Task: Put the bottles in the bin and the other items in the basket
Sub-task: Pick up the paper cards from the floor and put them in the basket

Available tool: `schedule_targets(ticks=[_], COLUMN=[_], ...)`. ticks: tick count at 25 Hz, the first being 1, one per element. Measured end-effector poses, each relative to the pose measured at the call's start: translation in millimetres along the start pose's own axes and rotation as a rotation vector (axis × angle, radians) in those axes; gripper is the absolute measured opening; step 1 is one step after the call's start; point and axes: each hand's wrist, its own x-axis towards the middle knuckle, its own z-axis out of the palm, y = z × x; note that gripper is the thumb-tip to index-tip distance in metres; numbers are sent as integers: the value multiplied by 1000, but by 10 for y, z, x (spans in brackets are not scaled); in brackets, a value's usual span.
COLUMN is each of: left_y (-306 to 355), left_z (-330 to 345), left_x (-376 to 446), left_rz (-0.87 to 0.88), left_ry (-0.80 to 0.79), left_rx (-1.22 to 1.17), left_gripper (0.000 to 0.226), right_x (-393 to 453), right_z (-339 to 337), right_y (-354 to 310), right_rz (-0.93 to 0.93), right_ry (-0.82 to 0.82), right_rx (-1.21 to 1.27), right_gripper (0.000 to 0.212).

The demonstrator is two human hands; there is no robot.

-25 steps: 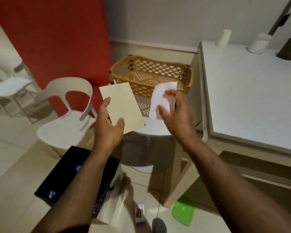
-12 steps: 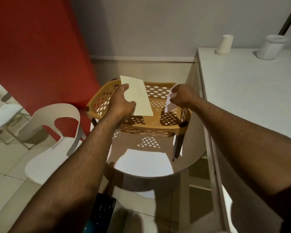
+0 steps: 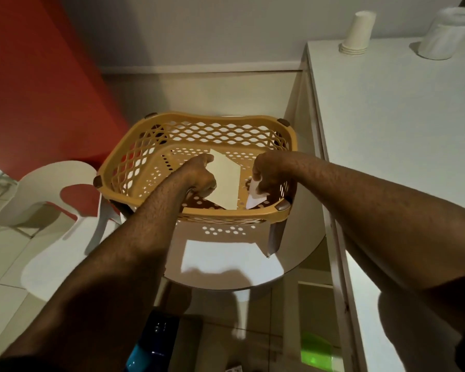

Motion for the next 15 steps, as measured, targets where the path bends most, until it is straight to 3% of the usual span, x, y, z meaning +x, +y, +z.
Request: schedule_targets(ticks=[9, 15], left_y=[-103, -7], left_z=[232, 309], left_x=[182, 140], left_rz=[36, 79], left_ry=[-149, -114], left_rx=[198, 546], left_gripper=[97, 78], right_x=[16, -36], right_z=[-10, 23], right_y=[41, -16], right_rz=[52, 53], right_ry=[-80, -47], right_rx=[-71, -84], right_gripper=[39, 37])
